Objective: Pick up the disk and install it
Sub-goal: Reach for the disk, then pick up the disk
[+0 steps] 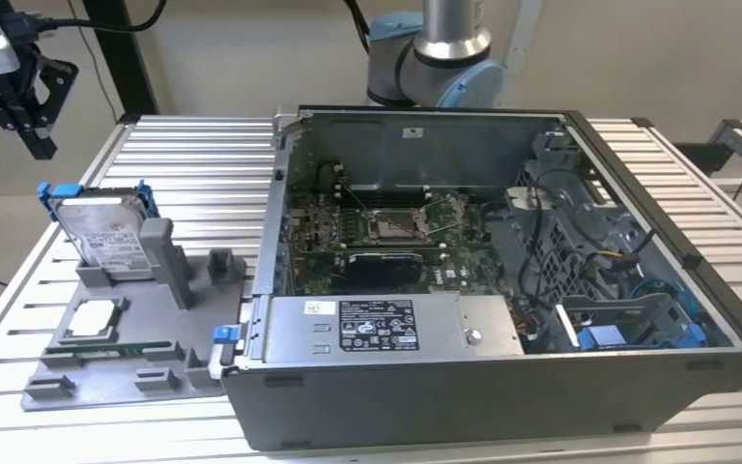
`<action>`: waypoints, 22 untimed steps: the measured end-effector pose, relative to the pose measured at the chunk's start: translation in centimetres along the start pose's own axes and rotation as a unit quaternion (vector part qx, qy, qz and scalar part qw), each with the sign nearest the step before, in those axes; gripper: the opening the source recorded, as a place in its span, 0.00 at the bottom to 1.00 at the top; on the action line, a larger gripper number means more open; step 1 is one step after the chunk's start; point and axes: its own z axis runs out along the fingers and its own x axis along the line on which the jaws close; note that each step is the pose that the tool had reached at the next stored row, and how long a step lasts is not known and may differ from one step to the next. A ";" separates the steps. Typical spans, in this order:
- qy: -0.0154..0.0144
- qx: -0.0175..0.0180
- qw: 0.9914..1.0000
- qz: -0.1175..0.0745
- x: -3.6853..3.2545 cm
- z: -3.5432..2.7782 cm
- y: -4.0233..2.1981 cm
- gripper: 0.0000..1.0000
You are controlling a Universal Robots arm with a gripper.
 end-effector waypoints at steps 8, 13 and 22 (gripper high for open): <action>0.003 -0.001 0.997 -0.071 0.00 0.00 0.00 0.00; 0.006 -0.002 0.993 -0.116 0.00 0.01 0.00 0.00; 0.007 -0.002 0.981 -0.194 -0.01 0.00 0.00 0.00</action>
